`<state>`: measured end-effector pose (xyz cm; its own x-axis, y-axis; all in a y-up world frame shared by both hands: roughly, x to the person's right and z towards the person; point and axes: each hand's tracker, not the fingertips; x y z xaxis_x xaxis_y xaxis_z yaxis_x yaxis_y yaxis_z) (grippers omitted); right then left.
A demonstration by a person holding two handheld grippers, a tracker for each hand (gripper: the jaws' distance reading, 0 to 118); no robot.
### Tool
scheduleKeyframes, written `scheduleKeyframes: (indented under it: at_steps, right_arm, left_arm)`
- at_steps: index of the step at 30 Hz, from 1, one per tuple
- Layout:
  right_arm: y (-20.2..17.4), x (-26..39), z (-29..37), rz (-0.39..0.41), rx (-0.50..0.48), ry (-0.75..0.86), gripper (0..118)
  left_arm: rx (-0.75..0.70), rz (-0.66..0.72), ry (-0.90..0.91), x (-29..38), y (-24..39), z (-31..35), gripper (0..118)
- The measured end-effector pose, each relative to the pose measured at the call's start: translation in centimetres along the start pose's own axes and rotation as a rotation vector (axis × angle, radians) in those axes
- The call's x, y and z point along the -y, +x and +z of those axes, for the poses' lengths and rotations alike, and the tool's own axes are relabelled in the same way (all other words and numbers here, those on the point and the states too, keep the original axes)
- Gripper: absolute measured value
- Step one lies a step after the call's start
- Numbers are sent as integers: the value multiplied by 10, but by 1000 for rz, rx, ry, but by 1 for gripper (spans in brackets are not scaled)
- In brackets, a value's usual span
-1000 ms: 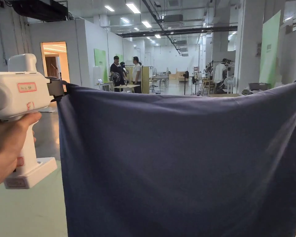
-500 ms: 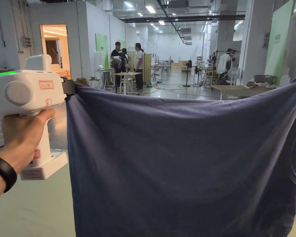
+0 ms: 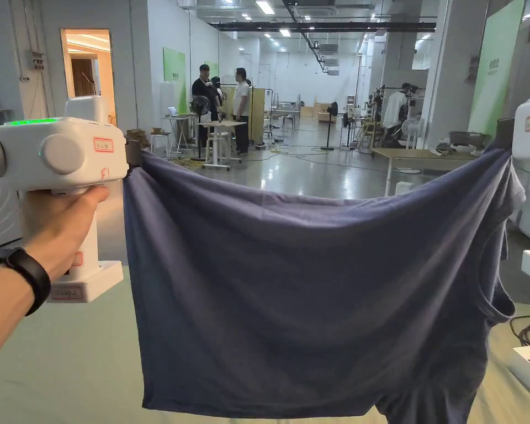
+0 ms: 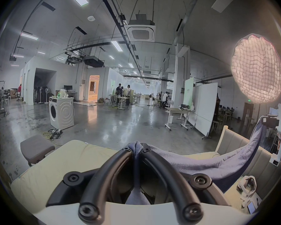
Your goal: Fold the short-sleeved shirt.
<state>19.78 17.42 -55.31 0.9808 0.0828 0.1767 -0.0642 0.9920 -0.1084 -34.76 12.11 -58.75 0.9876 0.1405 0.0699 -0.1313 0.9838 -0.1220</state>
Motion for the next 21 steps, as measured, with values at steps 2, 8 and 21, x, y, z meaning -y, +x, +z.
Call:
scheduleKeyframes:
  at_steps: [2, 8, 21]
  right_arm:
    - [-3, 9, -13, 3, 11, -17, 2]
    - [-2, 74, -22, -40, -16, -90, 2]
    - [36, 319, 74, -99, -112, -388, 2]
  left_arm:
    - [4, -1, -11, 8, 1, -12, 7]
    - [65, 38, -69, 72, -1, -27, 7]
    - [174, 178, -508, 293, -48, 54, 7]
